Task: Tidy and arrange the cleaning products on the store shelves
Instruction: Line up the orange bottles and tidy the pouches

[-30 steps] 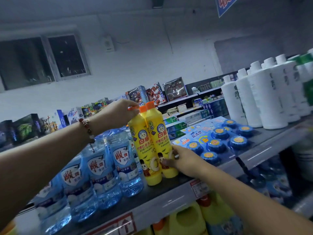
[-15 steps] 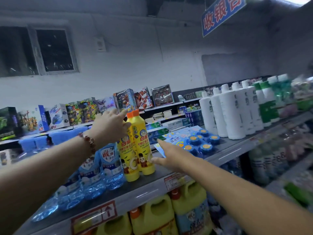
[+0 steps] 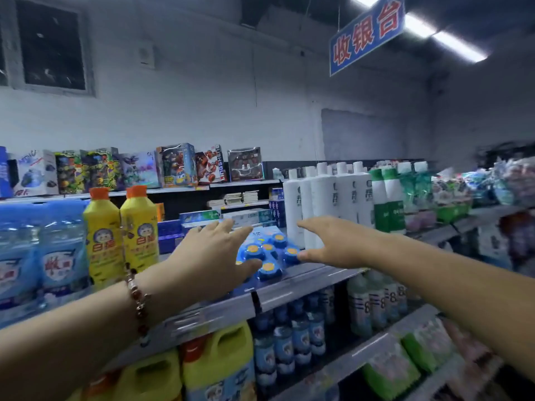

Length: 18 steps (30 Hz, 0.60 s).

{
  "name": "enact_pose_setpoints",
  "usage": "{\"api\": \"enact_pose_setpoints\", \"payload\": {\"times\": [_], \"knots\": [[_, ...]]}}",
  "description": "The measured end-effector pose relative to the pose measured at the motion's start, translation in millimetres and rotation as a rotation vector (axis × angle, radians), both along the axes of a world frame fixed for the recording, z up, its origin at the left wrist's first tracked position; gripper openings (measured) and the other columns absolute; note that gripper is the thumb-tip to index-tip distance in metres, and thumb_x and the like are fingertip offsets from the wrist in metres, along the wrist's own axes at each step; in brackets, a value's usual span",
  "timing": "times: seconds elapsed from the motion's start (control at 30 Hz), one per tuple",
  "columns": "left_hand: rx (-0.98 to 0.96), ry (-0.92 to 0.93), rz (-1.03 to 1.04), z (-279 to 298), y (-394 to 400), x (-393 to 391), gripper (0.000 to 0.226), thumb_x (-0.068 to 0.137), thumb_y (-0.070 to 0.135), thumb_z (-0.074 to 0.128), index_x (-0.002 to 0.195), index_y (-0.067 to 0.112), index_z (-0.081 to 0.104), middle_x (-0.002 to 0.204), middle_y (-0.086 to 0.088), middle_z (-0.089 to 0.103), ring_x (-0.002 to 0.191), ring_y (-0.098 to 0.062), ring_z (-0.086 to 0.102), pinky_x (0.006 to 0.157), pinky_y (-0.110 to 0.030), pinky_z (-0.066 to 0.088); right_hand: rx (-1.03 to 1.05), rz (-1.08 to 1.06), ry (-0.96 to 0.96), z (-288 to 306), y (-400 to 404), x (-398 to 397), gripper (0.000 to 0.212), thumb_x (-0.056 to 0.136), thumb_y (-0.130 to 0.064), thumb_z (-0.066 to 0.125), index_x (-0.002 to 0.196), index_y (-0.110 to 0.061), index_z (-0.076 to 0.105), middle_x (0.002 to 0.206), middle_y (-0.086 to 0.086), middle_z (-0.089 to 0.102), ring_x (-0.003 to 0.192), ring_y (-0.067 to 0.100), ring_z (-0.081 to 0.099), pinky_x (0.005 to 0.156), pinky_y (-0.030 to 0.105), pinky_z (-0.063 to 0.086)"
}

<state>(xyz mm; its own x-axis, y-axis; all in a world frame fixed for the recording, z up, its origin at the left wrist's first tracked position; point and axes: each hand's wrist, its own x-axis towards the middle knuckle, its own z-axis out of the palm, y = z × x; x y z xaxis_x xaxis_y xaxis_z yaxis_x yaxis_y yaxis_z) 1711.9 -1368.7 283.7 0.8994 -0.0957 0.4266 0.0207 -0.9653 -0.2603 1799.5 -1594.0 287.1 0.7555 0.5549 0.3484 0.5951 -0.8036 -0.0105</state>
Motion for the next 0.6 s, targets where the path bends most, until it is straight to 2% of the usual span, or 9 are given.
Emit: {"api": "enact_pose_setpoints", "payload": {"times": [0.17, 0.3, 0.5, 0.6], "knots": [[-0.037, 0.012, -0.007, 4, -75, 85, 0.081, 0.096, 0.068, 0.043, 0.161, 0.033, 0.012, 0.169, -0.008, 0.019, 0.152, -0.028, 0.026, 0.121, -0.041, 0.028, 0.014, -0.024, -0.012, 5, -103, 74, 0.081, 0.095, -0.055, 0.058, 0.160, -0.025, 0.021, 0.167, -0.002, 0.023, 0.152, 0.017, 0.024, 0.123, 0.035, 0.023], [-0.060, 0.016, 0.034, -7, -112, 151, 0.085, 0.096, 0.068, 0.042, 0.162, 0.031, 0.003, 0.169, -0.011, 0.013, 0.153, -0.030, 0.023, 0.122, -0.046, 0.027, -0.013, -0.032, -0.033, 15, -158, 129, 0.082, 0.094, -0.056, 0.059, 0.160, -0.026, 0.020, 0.166, -0.005, 0.024, 0.150, 0.015, 0.028, 0.122, 0.038, 0.027], [-0.070, 0.011, 0.081, -7, -134, 211, 0.086, 0.095, 0.070, 0.041, 0.162, 0.035, -0.002, 0.170, -0.009, 0.009, 0.154, -0.028, 0.020, 0.121, -0.045, 0.030, 0.010, 0.060, -0.077, 45, -163, 203, 0.081, 0.094, -0.053, 0.061, 0.160, -0.027, 0.022, 0.165, -0.006, 0.026, 0.149, 0.015, 0.031, 0.121, 0.040, 0.030], [-0.136, 0.000, 0.068, -12, -140, 231, 0.091, 0.094, 0.071, 0.043, 0.161, 0.034, -0.005, 0.171, -0.003, 0.011, 0.153, -0.025, 0.024, 0.119, -0.042, 0.033, 0.040, 0.101, -0.107, 59, -159, 231, 0.080, 0.092, -0.051, 0.064, 0.158, -0.028, 0.024, 0.162, -0.005, 0.034, 0.143, 0.017, 0.039, 0.117, 0.042, 0.037]]}}
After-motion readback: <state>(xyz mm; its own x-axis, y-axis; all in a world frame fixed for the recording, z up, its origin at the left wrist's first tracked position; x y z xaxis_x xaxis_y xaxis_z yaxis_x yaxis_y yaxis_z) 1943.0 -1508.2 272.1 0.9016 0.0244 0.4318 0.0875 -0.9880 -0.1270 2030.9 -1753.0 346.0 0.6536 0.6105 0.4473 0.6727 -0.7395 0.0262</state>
